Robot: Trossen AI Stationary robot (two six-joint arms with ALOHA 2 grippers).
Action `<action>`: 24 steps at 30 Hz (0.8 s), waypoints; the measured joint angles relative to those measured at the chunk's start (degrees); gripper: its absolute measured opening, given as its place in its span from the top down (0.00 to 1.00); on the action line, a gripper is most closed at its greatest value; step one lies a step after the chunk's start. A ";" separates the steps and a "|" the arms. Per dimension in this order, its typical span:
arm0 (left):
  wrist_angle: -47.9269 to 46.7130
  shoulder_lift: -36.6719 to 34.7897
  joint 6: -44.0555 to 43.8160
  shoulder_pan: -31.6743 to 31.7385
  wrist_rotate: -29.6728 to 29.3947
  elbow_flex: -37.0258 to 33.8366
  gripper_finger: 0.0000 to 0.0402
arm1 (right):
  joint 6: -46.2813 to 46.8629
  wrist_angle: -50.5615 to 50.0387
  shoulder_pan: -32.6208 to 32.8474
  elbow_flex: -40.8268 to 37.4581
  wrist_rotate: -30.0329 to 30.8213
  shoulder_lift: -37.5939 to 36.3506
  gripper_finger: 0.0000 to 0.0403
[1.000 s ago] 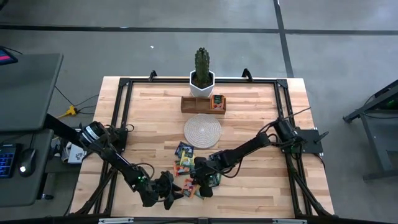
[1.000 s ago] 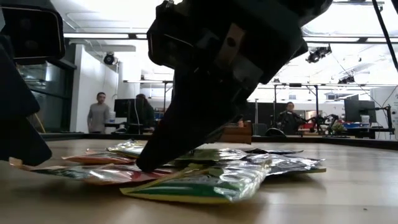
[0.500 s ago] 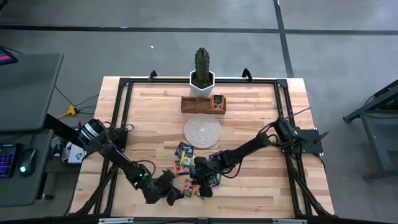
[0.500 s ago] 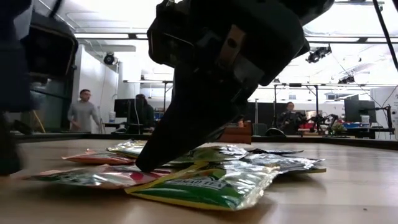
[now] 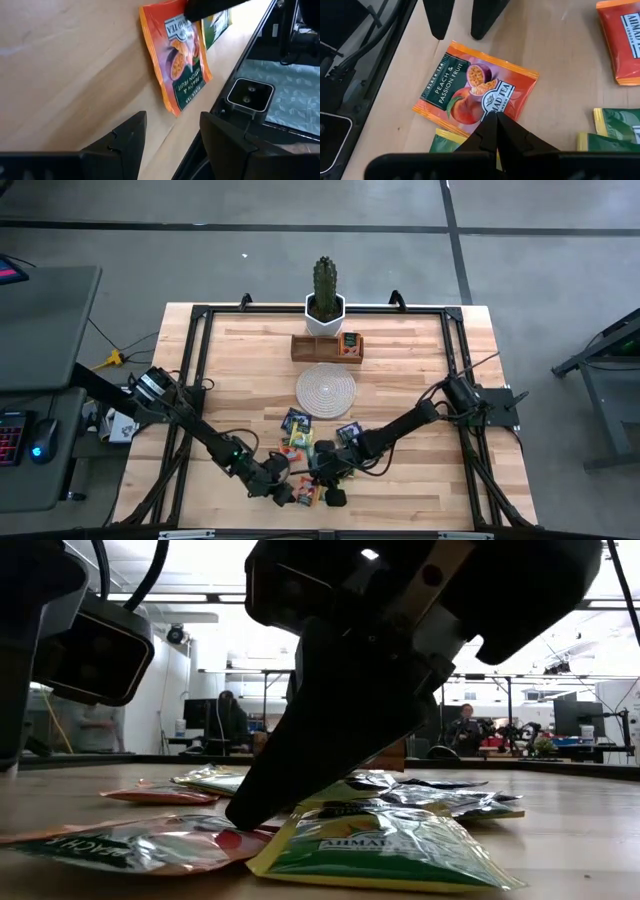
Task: Pick & Place Tea
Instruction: Put the orange tea bag into the right section of the wooden organizer
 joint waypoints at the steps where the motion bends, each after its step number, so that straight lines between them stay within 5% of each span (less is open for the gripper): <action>1: -0.03 0.00 -0.05 0.02 -0.01 -0.01 0.53 | 0.00 0.02 0.00 0.00 -0.04 0.00 1.00; 24: -0.38 0.13 2.24 3.18 1.03 0.80 0.53 | 0.00 6.14 -1.64 -0.17 0.67 0.26 1.00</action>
